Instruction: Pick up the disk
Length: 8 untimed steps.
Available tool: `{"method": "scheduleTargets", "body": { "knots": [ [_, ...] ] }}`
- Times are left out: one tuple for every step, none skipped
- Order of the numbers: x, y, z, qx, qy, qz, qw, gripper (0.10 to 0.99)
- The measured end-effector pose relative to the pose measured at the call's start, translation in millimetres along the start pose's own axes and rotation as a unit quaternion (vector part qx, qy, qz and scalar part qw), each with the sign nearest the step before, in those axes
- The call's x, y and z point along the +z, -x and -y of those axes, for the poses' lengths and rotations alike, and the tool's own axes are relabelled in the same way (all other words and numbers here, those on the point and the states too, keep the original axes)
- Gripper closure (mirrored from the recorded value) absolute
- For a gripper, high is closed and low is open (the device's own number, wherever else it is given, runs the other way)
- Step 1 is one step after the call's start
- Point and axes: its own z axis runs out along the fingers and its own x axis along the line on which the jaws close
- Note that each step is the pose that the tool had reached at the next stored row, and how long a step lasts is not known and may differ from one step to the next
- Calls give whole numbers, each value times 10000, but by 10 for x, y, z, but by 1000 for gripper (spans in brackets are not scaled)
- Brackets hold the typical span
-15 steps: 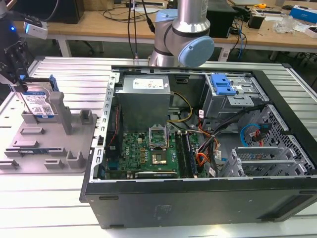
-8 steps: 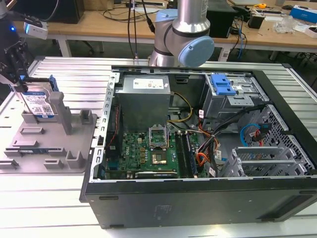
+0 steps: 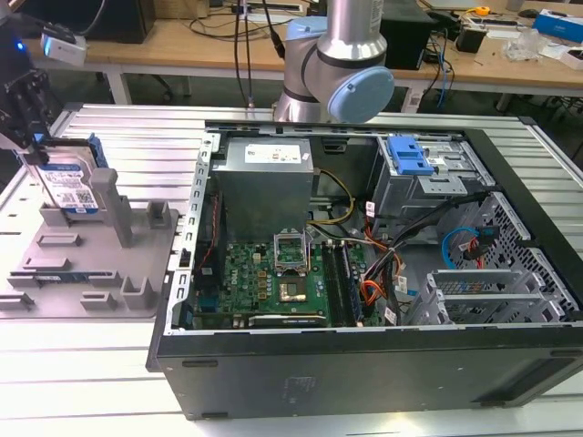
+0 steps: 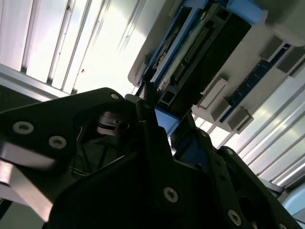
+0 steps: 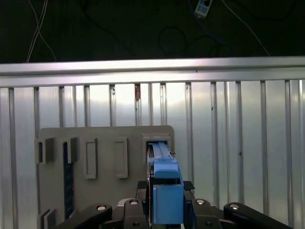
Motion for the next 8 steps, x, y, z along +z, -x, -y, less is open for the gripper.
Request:
{"method": "scheduleTargets", "body": {
  "knots": [
    [-72, 0, -1, 0, 0, 0, 10000, 722],
    [-140, -1, -2, 0, 0, 0, 10000, 722],
    [-185, -1, -3, 0, 0, 0, 10000, 722],
    [-230, -1, -4, 0, 0, 1, 10000, 722],
    [-276, -1, -4, 0, 0, 0, 10000, 722],
    [-345, -2, -6, 0, 0, 0, 10000, 722],
    [-387, -2, -6, 0, 0, 0, 10000, 722],
    [-433, -2, -7, 0, -1, 1, 10000, 722]
  ]
}}
